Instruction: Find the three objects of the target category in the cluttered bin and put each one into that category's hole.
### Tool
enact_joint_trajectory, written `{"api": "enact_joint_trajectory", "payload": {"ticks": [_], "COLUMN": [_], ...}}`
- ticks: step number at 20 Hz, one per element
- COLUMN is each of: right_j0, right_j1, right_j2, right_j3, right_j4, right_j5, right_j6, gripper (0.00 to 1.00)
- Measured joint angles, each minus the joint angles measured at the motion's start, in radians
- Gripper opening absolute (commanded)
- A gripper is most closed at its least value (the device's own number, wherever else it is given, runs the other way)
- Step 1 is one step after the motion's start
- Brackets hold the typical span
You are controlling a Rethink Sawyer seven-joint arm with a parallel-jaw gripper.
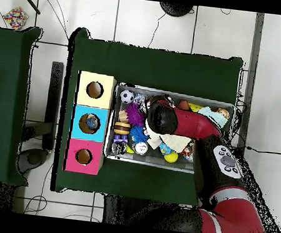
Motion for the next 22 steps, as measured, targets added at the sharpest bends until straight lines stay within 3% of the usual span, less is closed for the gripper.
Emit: {"api": "enact_joint_trajectory", "payload": {"ticks": [11,22], "right_j0": [-0.023,-0.122], "right_j1": [-0.040,0.013], "right_j2": [0.072,0.213], "right_j3": [0.023,0.089], "right_j4": [0.071,0.085], "right_j5": [0.085,0.086], "right_j6": [0.000,0.000], "gripper": [1.00,1.00]}}
